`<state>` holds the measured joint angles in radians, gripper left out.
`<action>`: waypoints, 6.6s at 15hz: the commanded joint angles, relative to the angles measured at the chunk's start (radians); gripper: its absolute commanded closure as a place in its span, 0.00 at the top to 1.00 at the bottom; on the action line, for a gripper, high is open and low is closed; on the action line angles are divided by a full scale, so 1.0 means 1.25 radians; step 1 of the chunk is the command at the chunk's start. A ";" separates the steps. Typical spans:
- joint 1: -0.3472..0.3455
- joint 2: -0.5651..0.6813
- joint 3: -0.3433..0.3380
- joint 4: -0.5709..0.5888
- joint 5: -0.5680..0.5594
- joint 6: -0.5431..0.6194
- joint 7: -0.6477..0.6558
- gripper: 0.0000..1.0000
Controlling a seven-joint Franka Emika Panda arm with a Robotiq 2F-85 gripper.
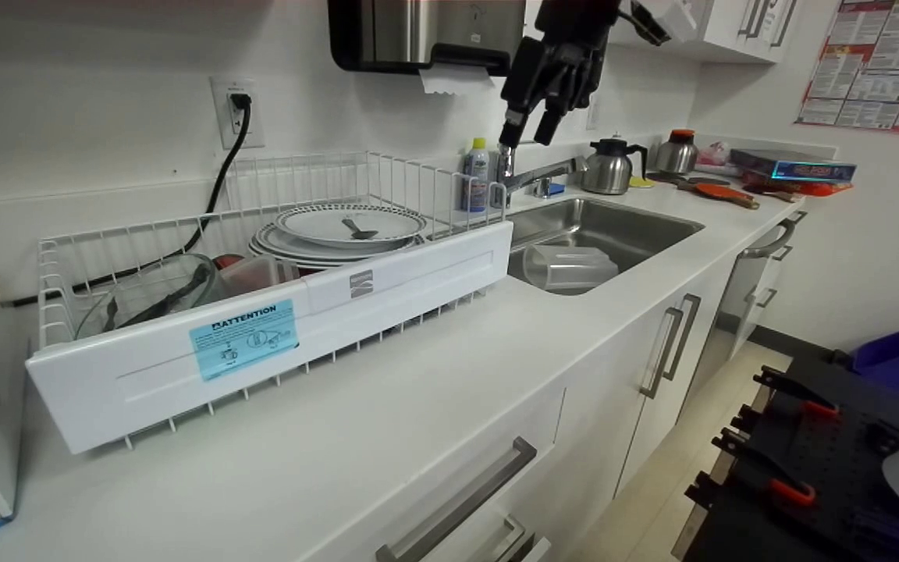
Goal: Put the spoon on the plate in the sink
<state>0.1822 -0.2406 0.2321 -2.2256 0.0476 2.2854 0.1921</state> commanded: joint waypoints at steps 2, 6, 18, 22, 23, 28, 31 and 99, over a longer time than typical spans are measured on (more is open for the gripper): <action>0.004 0.044 0.007 0.039 -0.017 0.002 0.014 1.00; 0.003 0.061 0.008 0.056 -0.020 0.002 0.014 1.00; 0.012 0.383 -0.051 0.224 -0.196 0.463 0.246 1.00; 0.062 0.473 -0.102 0.332 -0.296 0.410 0.346 1.00; 0.071 0.490 -0.109 0.353 -0.303 0.401 0.358 1.00; 0.126 0.558 -0.139 0.446 -0.250 0.312 0.337 1.00; 0.149 0.587 -0.152 0.494 -0.234 0.248 0.335 1.00; 0.070 0.280 -0.215 0.265 -0.724 0.085 0.973 0.02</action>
<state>0.3359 0.1092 -0.1069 -1.8979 -0.8505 2.3972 1.4068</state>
